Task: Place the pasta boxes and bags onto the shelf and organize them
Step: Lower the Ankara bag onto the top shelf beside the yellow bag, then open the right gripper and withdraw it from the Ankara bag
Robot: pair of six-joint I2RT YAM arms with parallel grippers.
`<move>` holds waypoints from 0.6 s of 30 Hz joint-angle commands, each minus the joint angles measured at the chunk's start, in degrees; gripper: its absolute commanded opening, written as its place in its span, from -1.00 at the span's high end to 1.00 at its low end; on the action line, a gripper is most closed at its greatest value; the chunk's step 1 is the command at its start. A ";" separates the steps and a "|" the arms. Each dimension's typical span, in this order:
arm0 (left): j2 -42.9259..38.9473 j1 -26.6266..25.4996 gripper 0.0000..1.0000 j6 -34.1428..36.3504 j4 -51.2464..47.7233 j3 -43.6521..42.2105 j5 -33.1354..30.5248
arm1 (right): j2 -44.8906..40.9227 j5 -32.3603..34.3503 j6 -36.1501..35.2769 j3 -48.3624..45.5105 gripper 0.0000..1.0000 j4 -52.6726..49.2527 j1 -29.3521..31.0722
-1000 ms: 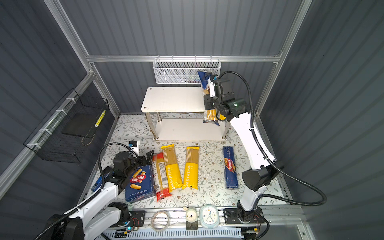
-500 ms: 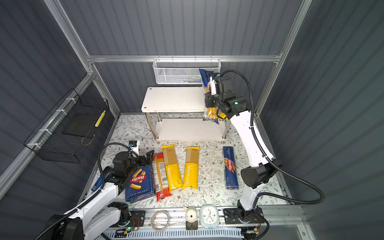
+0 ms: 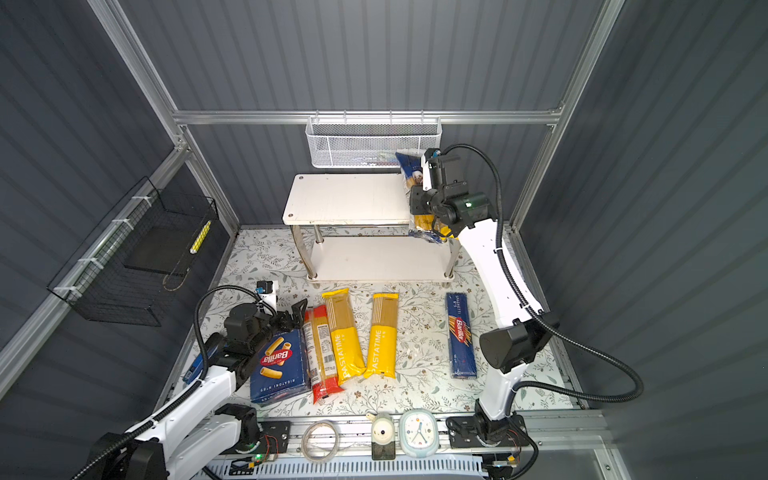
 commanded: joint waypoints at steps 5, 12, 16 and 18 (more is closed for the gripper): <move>0.05 -0.21 -0.99 -0.74 -0.91 0.00 -0.48 | -3.36 -1.60 -0.28 1.30 -0.04 5.05 -0.45; 0.06 -0.21 -0.99 -0.74 -0.92 0.00 -0.47 | -9.79 -7.80 -1.14 -0.66 -0.21 3.61 -0.45; 0.16 -0.21 -0.99 -0.66 -0.95 0.02 -0.47 | -17.42 -11.76 -0.31 -6.90 -0.23 3.34 -0.49; 0.00 -0.25 -0.99 -0.71 -0.94 -0.10 -0.54 | -22.06 -13.70 0.82 -12.39 -0.20 4.34 -0.36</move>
